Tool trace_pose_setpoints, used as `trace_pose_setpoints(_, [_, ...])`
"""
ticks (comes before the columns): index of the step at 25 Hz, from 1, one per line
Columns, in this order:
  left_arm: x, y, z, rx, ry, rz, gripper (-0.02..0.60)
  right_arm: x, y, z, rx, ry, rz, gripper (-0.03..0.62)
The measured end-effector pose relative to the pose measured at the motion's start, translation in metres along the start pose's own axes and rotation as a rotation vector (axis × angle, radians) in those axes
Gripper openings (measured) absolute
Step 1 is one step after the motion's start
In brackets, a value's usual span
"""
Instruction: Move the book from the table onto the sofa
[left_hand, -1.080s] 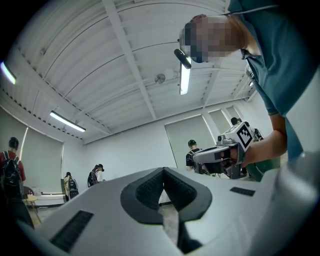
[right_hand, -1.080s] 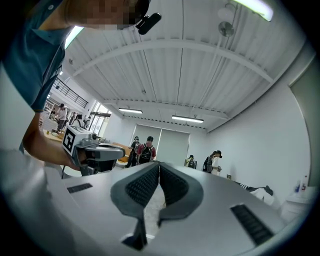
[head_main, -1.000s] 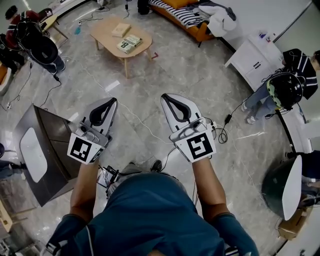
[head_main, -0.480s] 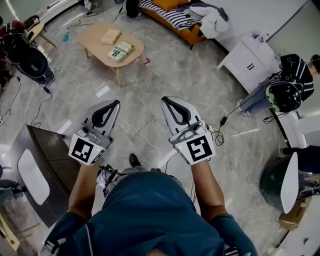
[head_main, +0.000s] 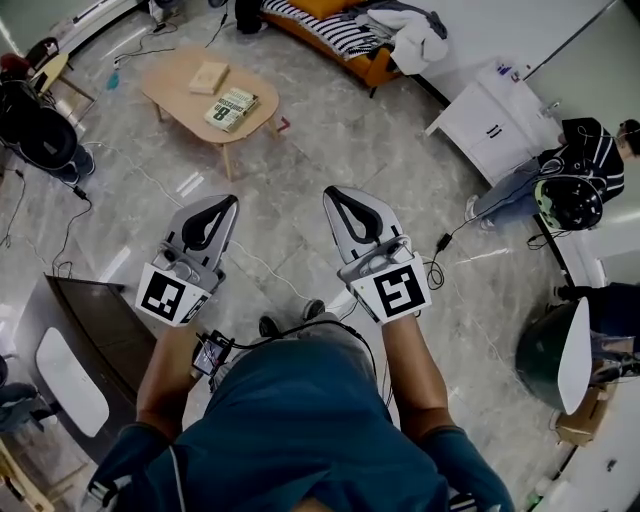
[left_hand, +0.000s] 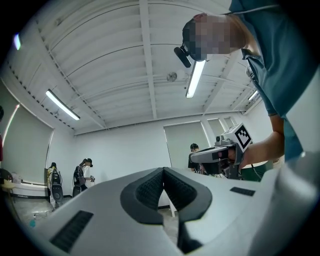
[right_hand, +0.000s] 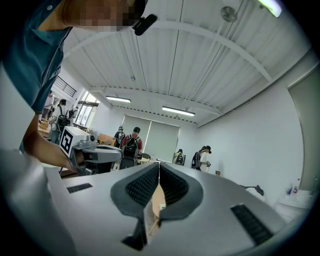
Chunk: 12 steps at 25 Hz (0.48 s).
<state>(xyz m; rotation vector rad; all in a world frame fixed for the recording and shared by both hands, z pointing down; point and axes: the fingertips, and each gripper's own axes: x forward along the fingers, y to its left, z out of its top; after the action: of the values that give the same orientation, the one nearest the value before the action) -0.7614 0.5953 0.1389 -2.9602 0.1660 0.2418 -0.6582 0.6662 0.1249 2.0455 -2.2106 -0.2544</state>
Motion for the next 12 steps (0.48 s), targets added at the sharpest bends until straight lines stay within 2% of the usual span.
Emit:
trace_pose_setpoints(7, [0.036, 0.030, -0.015, 0.002, 0.027, 0.014, 0.003, 0.035, -0.040, -0.014, 0.013, -0.005, 0.014, 0.014])
trace_pose_setpoints(12, [0.081, 0.055, -0.031, 0.014, 0.059, 0.042, 0.003, 0.065, -0.086, -0.032, 0.019, -0.022, 0.048, 0.014])
